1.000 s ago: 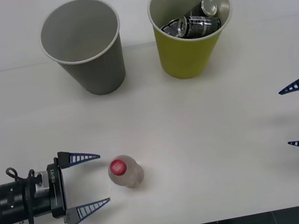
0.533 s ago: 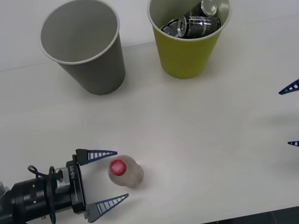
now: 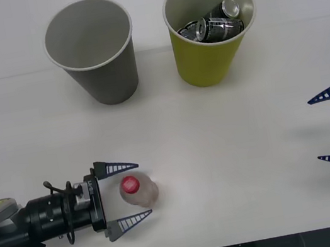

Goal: Put the can into the green bin and the plastic bottle into the gray bin

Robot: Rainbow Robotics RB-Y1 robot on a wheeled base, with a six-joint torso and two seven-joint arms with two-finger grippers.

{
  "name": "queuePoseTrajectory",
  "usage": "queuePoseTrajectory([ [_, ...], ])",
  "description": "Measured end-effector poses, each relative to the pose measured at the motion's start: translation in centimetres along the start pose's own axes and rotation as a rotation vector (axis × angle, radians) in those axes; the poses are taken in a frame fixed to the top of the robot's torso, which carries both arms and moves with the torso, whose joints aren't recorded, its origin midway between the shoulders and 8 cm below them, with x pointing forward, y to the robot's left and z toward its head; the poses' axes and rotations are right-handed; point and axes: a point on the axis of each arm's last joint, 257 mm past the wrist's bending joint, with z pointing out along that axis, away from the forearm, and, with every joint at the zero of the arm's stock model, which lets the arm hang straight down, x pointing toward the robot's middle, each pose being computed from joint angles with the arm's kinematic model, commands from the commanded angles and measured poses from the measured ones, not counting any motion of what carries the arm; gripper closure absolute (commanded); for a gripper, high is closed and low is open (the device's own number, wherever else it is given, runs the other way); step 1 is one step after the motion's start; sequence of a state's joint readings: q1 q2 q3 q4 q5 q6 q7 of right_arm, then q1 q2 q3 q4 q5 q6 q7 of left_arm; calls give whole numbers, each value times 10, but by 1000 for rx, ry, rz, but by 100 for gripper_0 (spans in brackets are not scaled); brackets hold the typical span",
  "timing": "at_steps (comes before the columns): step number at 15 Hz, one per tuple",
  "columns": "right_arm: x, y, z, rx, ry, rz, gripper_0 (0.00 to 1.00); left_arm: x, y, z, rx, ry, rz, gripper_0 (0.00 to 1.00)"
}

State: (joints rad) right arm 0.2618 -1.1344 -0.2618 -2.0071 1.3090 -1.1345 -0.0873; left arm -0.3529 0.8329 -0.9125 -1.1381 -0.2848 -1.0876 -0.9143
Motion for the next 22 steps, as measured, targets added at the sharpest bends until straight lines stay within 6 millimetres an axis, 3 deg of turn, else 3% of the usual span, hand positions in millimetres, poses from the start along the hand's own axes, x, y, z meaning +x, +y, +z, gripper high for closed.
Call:
queuePoseTrajectory([
  [15,0,0,0,0,0,0,0,-5,7,3,20,44,-3,100],
  [22,0,0,0,0,0,0,0,-49,24,-8,59,186,-27,100],
])
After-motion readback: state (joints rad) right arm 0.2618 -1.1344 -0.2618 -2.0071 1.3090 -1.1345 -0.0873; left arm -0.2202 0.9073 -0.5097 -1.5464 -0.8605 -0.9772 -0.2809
